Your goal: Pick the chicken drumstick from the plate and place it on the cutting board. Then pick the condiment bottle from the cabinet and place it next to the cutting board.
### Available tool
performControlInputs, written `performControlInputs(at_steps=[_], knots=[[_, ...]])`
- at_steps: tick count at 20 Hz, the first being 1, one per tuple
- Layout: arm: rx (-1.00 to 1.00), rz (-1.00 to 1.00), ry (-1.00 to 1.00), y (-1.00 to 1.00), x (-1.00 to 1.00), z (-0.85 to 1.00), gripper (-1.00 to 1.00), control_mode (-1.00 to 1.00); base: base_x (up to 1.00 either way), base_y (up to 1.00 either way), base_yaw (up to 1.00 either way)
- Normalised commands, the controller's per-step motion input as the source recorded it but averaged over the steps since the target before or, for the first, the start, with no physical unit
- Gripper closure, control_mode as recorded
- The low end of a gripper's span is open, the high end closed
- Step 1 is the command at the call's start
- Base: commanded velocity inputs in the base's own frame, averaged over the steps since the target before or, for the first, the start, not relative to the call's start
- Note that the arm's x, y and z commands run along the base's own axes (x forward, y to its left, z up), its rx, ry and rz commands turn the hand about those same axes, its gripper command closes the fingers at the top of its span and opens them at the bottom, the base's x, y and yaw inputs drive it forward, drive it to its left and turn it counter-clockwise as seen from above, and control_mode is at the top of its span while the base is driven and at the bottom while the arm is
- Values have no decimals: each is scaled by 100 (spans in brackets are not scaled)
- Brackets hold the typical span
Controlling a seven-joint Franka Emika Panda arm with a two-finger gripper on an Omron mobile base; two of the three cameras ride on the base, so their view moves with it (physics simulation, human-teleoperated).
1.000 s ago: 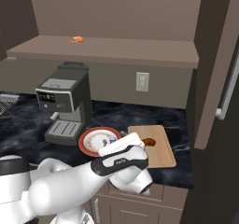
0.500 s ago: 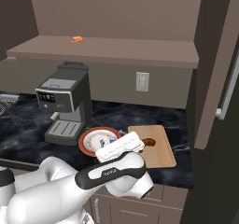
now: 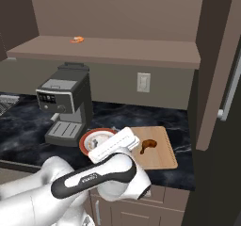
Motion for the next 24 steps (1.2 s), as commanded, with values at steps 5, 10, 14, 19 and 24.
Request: performControlInputs(at_steps=[5,10,14,19,24], knots=[[-36,-4,-8,9,-31,40,-100,-100,0,0,0],[-48,-8,-26,0,-31,19,-100,-100,0,0,0],[-58,-13,-41,0,-35,0,-100,-100,0,0,0],[-61,-16,-45,0,-42,0,-100,-100,0,0,0],[-62,-19,-48,0,-44,11,-100,-100,0,0,0]])
